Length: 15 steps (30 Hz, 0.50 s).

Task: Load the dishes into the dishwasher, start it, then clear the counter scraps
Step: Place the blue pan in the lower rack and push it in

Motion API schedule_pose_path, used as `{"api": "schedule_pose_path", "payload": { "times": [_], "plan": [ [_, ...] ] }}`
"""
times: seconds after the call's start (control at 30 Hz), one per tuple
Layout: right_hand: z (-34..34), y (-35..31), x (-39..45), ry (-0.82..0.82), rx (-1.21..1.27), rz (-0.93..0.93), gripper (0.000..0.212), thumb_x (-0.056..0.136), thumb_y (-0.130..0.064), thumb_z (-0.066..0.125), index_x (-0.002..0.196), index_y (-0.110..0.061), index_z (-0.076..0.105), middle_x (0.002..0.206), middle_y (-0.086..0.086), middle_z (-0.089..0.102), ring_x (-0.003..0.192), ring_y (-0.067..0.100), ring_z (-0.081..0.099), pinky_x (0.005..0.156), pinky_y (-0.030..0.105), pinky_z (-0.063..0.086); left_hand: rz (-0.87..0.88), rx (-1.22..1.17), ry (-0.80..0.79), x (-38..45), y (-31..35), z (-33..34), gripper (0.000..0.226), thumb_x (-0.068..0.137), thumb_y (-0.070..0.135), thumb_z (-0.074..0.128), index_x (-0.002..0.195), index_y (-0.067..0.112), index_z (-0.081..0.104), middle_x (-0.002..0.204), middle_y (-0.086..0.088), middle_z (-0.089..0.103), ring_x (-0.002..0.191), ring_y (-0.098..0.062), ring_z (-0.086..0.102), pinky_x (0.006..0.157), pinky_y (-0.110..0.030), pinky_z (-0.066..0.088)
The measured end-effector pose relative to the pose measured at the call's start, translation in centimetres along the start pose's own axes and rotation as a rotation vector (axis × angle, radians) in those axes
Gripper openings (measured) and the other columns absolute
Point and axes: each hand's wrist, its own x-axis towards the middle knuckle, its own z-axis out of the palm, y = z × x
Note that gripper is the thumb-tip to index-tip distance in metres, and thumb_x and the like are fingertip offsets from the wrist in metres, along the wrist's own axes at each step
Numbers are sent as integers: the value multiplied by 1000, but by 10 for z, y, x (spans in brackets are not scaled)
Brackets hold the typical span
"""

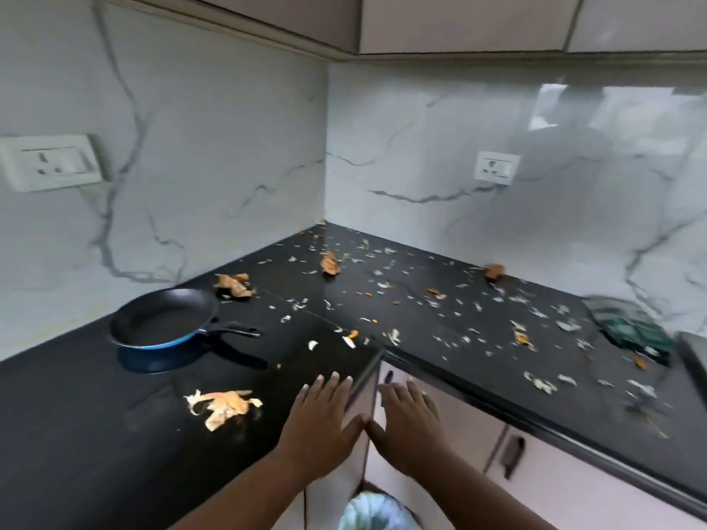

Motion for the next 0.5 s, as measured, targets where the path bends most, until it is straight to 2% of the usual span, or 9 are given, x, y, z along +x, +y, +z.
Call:
{"api": "schedule_pose_path", "payload": {
  "times": [0.07, 0.13, 0.2, 0.3, 0.4, 0.5],
  "plan": [
    [-2, -14, 29, 4, 45, -67, 73, 89, -66, 24, 149, -24, 25, 157, 1, 26, 149, 24, 7, 118, 41, 10, -100, -31, 50, 10, -21, -9, 105, 66, 79, -14, 153, 25, 10, 161, 1, 10, 149, -18, 3, 118, -36, 1],
    [-1, -26, 61, -15, 87, -131, 69, 92, -65, 31, 148, -25, 26, 157, -1, 26, 149, 23, 6, 118, 41, 10, -210, -57, 65, 20, -43, -14, 81, 87, 72, 8, 154, 26, 11, 161, 2, 9, 148, -16, 1, 119, -36, 0],
    [2, -36, 92, -36, 102, -213, 67, 93, -63, 35, 148, -25, 27, 156, -2, 27, 148, 22, 7, 118, 41, 11, -296, -33, 75, 27, -63, -18, 74, 92, 68, 16, 153, 27, 14, 161, 4, 9, 148, -15, 2, 119, -34, -1],
    [2, -53, 136, -37, 127, -330, 65, 93, -62, 37, 147, -25, 29, 154, -3, 31, 148, 22, 9, 118, 39, 15, -433, 2, 155, 36, -83, -30, 91, 77, 80, 4, 151, 29, 22, 160, 8, 16, 148, -12, 7, 119, -30, 2],
    [-1, -70, 176, -86, 147, -451, 64, 93, -60, 38, 146, -24, 31, 153, -3, 34, 148, 23, 11, 117, 39, 18, -595, -4, 227, 42, -96, -42, 125, 51, 91, -20, 149, 31, 26, 159, 9, 20, 147, -11, 10, 118, -29, 4],
    [-4, -89, 203, -142, 185, -518, 63, 93, -60, 39, 144, -24, 33, 150, -3, 37, 146, 22, 18, 115, 38, 23, -734, 8, 276, 41, -106, -47, 134, 42, 87, -32, 149, 32, 26, 159, 11, 19, 147, -10, 10, 118, -28, 4]
  ]
}}
